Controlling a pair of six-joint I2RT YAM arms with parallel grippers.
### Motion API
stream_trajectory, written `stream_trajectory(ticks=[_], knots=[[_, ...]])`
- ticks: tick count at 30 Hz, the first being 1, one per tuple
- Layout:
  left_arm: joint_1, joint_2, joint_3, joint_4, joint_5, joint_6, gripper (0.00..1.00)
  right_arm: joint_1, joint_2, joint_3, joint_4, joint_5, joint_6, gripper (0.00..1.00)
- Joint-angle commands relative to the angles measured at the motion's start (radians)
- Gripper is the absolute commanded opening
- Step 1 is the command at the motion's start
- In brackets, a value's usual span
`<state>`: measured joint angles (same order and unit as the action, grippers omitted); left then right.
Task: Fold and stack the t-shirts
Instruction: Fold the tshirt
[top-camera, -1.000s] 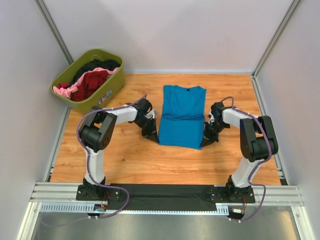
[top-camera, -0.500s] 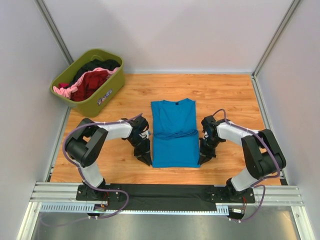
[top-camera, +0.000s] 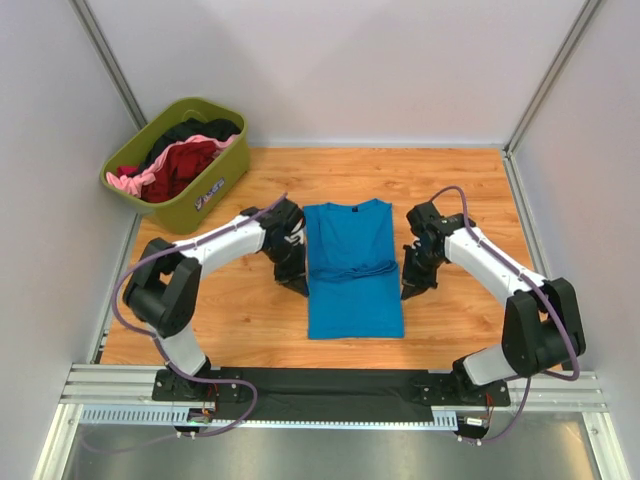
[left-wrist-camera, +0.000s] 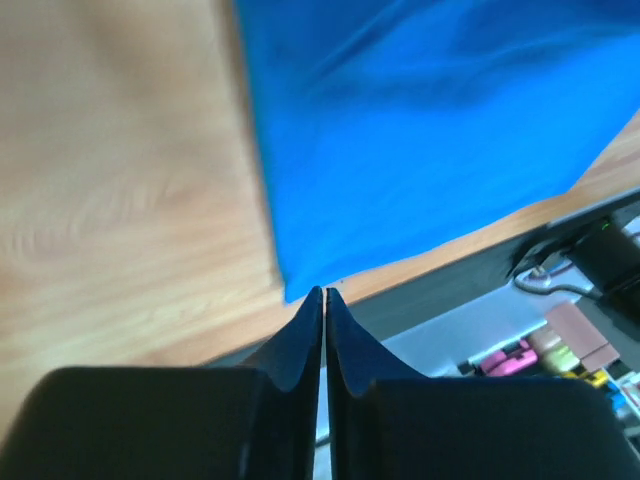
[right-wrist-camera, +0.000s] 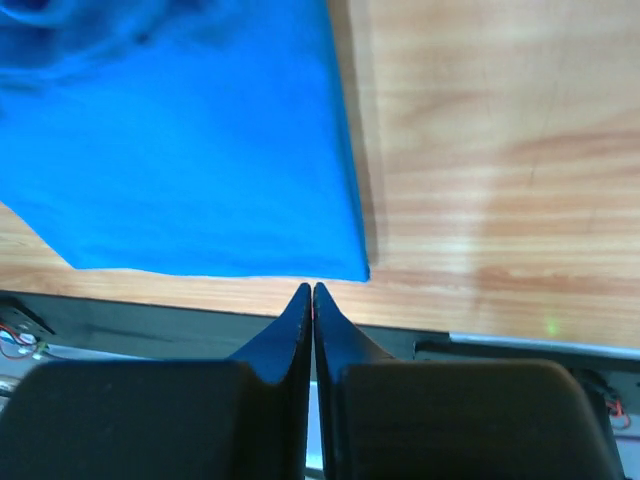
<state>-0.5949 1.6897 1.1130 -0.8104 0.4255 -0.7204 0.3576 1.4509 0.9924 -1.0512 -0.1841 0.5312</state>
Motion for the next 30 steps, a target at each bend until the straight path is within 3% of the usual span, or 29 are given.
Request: stream_trajectory(ticks=[1, 4, 13, 30], knots=[[0.003, 0.114, 0.166, -0.029, -0.045, 0.056, 0.06, 0.000, 0.046, 0.078, 0.045, 0.025, -0.034, 0.00], [0.015, 0.200, 0.244, -0.035, -0.050, 0.052, 0.00, -0.002, 0.126, 0.130, 0.091, 0.035, -0.054, 0.00], [0.035, 0.320, 0.386, -0.119, -0.134, 0.053, 0.00, -0.002, 0.273, 0.233, 0.177, 0.051, -0.060, 0.00], [0.035, 0.243, 0.323, -0.113, -0.235, 0.000, 0.00, -0.008, 0.368, 0.313, 0.250, 0.094, -0.037, 0.00]])
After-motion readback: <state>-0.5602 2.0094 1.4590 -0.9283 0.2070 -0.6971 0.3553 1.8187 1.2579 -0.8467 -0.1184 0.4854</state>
